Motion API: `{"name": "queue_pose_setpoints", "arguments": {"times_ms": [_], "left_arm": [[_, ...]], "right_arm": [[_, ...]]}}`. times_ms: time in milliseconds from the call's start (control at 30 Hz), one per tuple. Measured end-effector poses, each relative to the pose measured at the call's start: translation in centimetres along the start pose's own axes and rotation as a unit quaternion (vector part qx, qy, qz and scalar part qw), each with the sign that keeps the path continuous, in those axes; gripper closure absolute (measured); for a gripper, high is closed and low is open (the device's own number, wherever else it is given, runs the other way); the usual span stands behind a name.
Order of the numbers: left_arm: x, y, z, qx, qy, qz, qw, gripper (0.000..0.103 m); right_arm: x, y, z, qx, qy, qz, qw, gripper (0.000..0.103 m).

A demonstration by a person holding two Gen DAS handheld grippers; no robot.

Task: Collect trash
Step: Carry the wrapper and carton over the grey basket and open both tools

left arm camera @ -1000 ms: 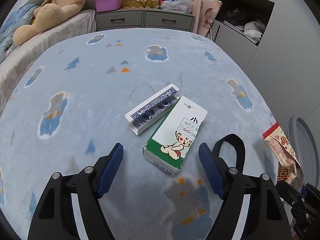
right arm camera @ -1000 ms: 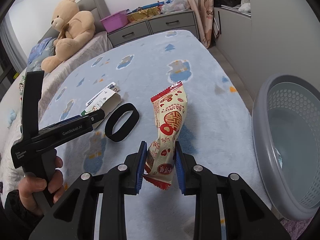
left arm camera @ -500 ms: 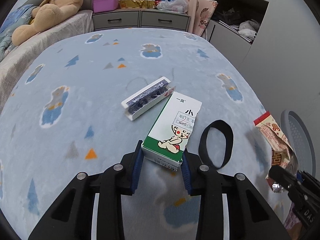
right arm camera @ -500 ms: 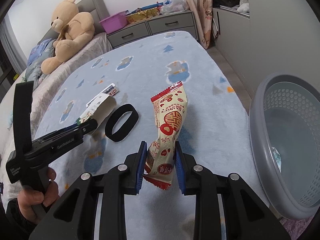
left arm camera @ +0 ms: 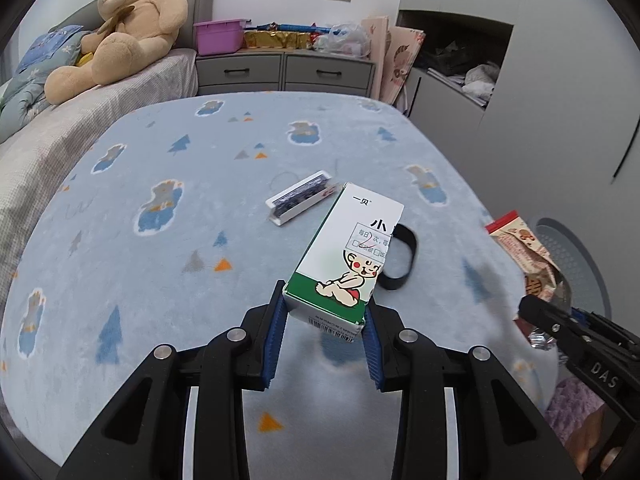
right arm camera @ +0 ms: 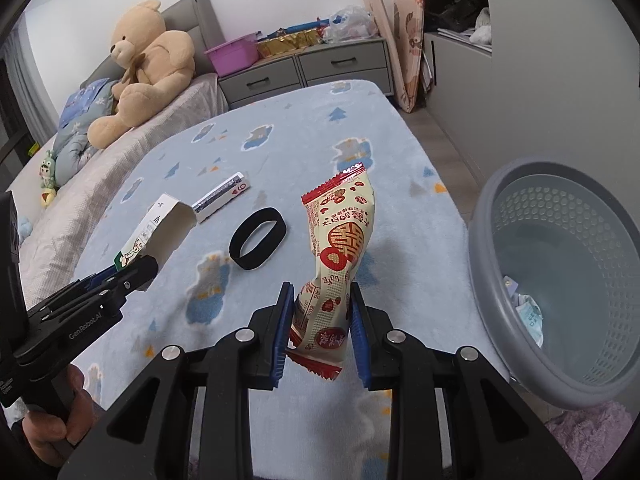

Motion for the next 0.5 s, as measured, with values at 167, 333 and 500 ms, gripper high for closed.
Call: {"name": "queue_pose_setpoints", "arguments": {"times_ms": [167, 333, 500], "left_arm": [[0.2, 2.5, -2.4, -0.019, 0.013, 0.006, 0.9997, 0.069], [0.4, 6.3, -4.1, -0.037, 0.021, 0.026, 0.9988, 0.069], [0.4, 11.4, -5.4, -0.059, 0.026, 0.058, 0.9962, 0.069]], "right_arm": [[0.1, 0.5, -2.6, -0.009, 0.017, -0.004, 1.000, 0.076], [0.4, 2.4, -5.3, -0.022, 0.034, 0.004, 0.999, 0.076], [0.5, 6.0, -8.3, -0.042, 0.051, 0.024, 0.998, 0.076]]}}
Point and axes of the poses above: each gripper's, at about its wrist camera, not at the fingertips, and z roughly the way its jaws point, y to its right, x to its top, the point moved 10 cm from there along z, roughly the way its jaws point, and after that the axes turned 15 degrees about x, right-handed, at the moved point
